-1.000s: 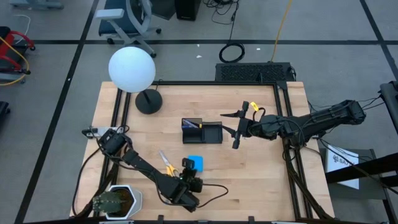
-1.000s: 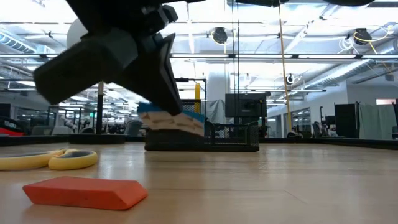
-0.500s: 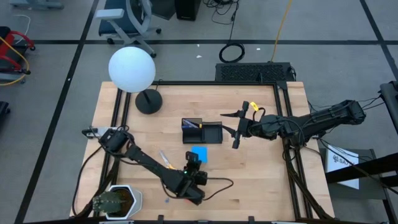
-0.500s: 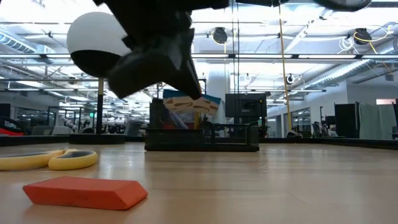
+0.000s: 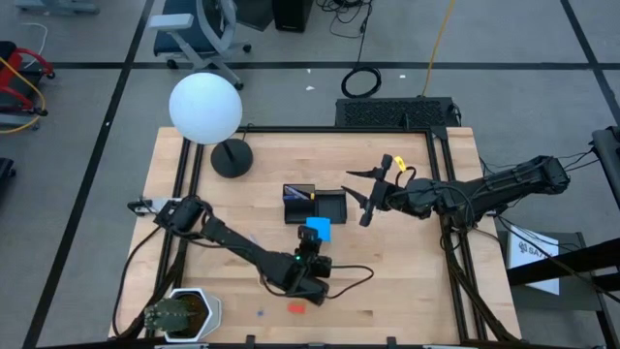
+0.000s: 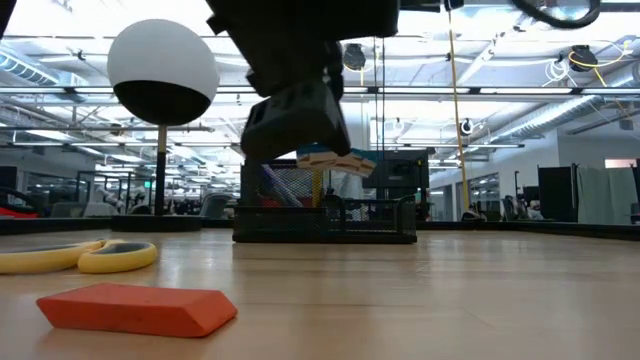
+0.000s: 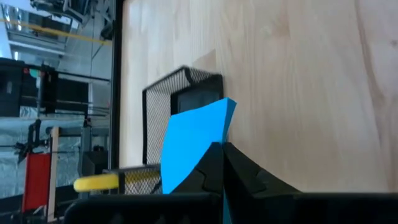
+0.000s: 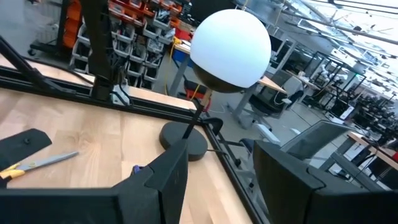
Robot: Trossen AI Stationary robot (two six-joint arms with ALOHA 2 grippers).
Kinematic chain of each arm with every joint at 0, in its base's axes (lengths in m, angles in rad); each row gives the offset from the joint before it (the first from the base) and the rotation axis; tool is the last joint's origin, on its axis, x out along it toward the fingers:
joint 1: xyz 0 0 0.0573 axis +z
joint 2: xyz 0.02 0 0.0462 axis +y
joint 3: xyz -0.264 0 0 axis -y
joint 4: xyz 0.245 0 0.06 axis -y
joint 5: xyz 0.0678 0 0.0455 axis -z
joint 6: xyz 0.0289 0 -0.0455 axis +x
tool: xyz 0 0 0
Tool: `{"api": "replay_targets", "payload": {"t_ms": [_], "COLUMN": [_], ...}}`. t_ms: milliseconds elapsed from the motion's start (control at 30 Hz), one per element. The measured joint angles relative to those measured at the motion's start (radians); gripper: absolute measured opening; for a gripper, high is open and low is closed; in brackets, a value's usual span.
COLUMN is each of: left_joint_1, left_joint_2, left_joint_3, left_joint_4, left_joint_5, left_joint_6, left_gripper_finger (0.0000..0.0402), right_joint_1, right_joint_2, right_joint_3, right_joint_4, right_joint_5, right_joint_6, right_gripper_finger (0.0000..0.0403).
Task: Pick and place office supplies into organizer
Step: Put the blue sticky note into the desk organizer
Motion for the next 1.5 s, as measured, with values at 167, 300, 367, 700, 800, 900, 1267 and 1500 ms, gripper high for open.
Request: {"api": "replay_targets", "payload": {"t_ms": [167,300,367,700,800,900,1267,1500], "left_joint_1": [0.019,0.037,0.048,0.120,0.137,0.155,0.199,0.231], "left_joint_2": [0.000,0.000,-0.001,-0.001,-0.001,-0.001,-0.001,-0.001], "left_joint_3": [0.000,0.000,0.000,0.000,0.000,0.000,0.000,0.000], "left_joint_4": [0.053,0.075,0.088,0.154,0.178,0.205,0.241,0.245], "left_joint_5": [0.005,0.005,0.005,0.016,0.018,0.044,0.053,0.053], "left_joint_6": [0.061,0.088,0.103,0.182,0.204,0.226,0.274,0.282], "left_gripper_finger": [0.0000,0.0000,0.0000,0.0000,0.0000,0.0000,0.0000,0.0000], "right_joint_1": [0.000,0.000,0.000,0.000,0.000,0.000,0.000,0.000], "right_joint_2": [-0.002,-0.019,-0.029,-0.043,-0.043,-0.043,-0.043,-0.043], "right_joint_3": [0.000,0.000,0.000,0.000,0.000,0.000,0.000,0.000], "right_joint_4": [0.005,0.006,-0.002,-0.017,-0.022,-0.025,-0.025,-0.025], "right_joint_5": [0.000,-0.001,-0.001,-0.003,-0.004,-0.004,-0.005,-0.005], "right_joint_6": [0.000,0.001,0.010,0.027,0.027,0.027,0.027,0.027], "right_gripper_finger": [0.0171,0.0171,0.0171,0.0171,0.0171,0.0171,0.0171,0.0171]}}
